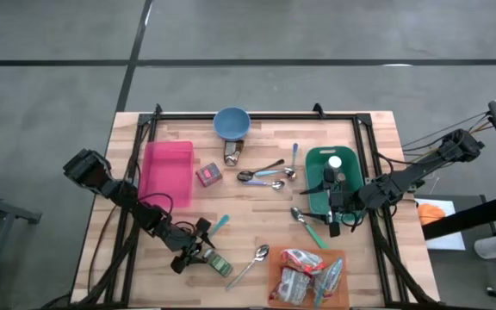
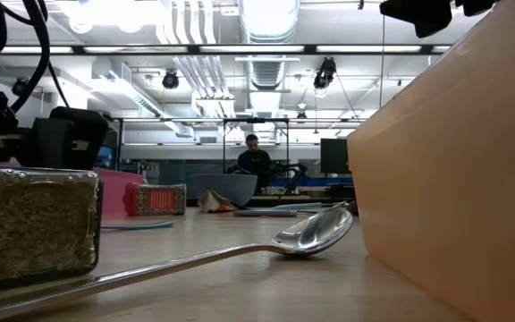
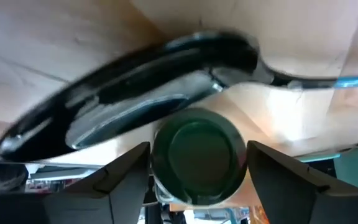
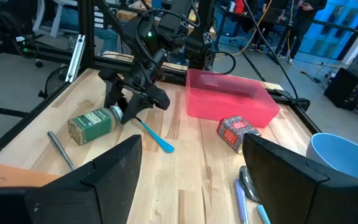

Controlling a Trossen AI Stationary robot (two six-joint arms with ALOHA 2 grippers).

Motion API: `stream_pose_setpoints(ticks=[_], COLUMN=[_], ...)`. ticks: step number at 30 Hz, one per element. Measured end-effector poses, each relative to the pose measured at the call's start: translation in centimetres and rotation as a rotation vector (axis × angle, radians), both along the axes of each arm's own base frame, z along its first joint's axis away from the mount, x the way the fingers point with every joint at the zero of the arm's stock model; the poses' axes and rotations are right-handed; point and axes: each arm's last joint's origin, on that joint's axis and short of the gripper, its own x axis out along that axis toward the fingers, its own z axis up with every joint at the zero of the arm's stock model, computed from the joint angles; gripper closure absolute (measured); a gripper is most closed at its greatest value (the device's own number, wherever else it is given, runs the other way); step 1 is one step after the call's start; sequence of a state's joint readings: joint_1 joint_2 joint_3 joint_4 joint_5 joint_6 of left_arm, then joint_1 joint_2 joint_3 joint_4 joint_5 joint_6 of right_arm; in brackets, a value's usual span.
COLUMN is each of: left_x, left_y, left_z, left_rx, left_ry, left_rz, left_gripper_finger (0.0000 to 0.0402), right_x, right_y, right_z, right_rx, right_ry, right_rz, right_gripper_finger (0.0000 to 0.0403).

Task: Pick & Place Food Item
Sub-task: Put the green seasoning bottle into the green bin

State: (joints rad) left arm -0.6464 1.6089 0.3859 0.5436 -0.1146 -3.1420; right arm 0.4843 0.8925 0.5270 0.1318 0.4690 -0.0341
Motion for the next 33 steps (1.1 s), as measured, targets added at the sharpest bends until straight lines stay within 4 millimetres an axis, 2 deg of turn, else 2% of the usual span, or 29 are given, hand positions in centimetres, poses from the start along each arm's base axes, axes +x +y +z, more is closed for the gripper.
stream_pose_setpoints(ticks=[11,22,25,30,33], left_x=[0.04,0.01,0.01,0.00,0.00], left_y=[-0.02,0.01,0.01,0.02,0.02], left_z=[0.05,0.03,0.03,0.01,0.01], left_rx=[-0.002,0.005,0.005,0.006,0.006], left_ry=[-0.007,0.001,0.002,0.003,0.003], left_rz=[0.003,0.004,0.004,0.004,0.004], left_gripper_finger=[0.0131,0.0210,0.0207,0.0178,0.0180], right_x=[0.00,0.00,0.00,0.00,0.00], right_y=[0.00,-0.01,0.00,0.00,0.00], right_z=[0.01,0.00,0.00,0.00,0.00], right_rx=[0.000,0.000,0.000,0.000,0.000], right_ry=[0.000,0.000,0.000,0.000,0.000], right_rz=[0.000,0.000,0.000,0.000,0.000], right_gripper_finger=[0.0126,0.0126,0.0126,0.0126,0.0126])
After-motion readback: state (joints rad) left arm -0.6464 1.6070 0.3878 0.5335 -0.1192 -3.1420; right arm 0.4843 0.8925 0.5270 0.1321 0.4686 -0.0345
